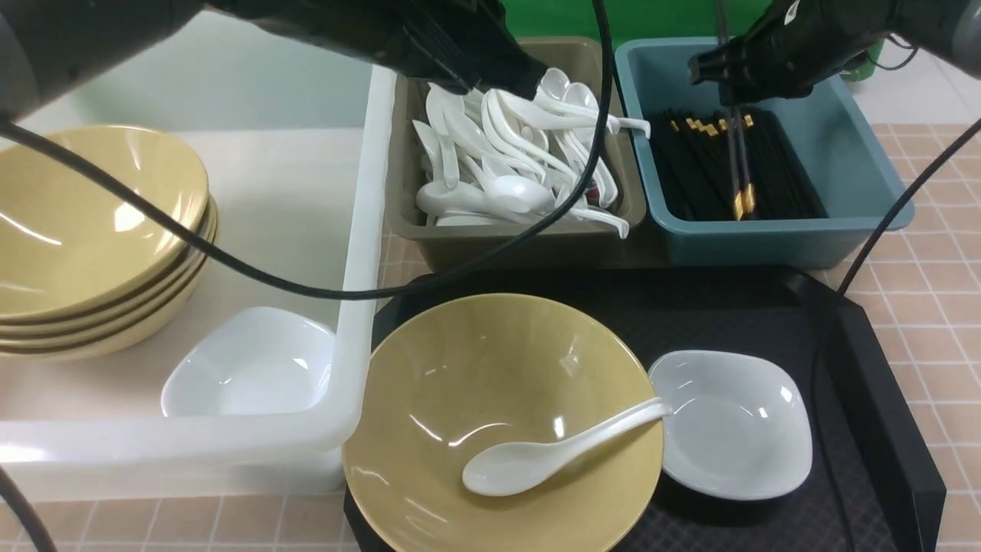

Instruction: On brown table put chopsticks spoon bowls plates into blue grey white boxes.

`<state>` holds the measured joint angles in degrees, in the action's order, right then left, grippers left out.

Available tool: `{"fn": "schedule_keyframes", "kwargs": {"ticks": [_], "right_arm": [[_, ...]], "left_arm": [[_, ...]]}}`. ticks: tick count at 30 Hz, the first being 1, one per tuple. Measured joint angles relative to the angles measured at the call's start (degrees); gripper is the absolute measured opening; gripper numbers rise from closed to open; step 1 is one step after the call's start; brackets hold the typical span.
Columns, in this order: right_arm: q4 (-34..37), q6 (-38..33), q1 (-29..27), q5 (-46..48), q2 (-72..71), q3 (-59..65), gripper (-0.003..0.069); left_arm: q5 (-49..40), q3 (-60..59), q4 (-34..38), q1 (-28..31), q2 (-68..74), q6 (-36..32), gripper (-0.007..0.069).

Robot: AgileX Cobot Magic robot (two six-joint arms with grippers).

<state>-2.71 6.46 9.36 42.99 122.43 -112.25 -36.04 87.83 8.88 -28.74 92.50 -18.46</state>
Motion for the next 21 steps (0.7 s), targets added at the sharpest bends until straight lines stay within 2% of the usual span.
{"fn": "schedule_keyframes", "kwargs": {"ticks": [1,3,4,5,6,7,10,14,21], "right_arm": [[0.1,-0.2,0.0,2.8,0.1,-1.4,0.0369],[0.2,-1.2,0.0,6.0,0.1,-2.6,0.0407],[1.5,-5.5,0.1,11.3,-0.5,-4.7,0.0449],[1.6,-6.5,0.2,12.5,-0.8,-4.9,0.0452],[3.3,-10.5,0.5,16.1,-1.7,-5.7,0.0468],[3.8,-11.7,0.8,17.3,-2.1,-5.9,0.0471],[10.1,-22.5,3.1,25.9,-6.1,-6.2,0.0481],[15.5,-31.7,8.3,27.6,-12.2,-2.0,0.0482],[16.1,-44.6,20.2,28.2,-20.6,10.5,0.0482]], "left_arm": [[-1.7,0.0,-0.1,0.5,-0.4,0.0,0.0003],[-3.5,-0.1,-0.1,1.0,-1.2,0.0,0.0003],[-5.9,-1.1,0.0,2.6,-3.2,0.0,0.0003],[-6.1,-1.1,0.0,2.6,-3.5,0.0,0.0003],[-7.4,-2.8,0.1,4.6,-5.7,0.0,0.0003],[-7.8,-3.4,0.2,4.9,-6.4,0.0,0.0003],[-10.0,-10.9,1.8,10.1,-13.1,-0.3,0.0003],[-11.4,-21.8,3.8,14.1,-21.6,-3.5,0.0003],[-10.9,-35.9,8.3,15.1,-34.1,-12.1,0.0003]]}}
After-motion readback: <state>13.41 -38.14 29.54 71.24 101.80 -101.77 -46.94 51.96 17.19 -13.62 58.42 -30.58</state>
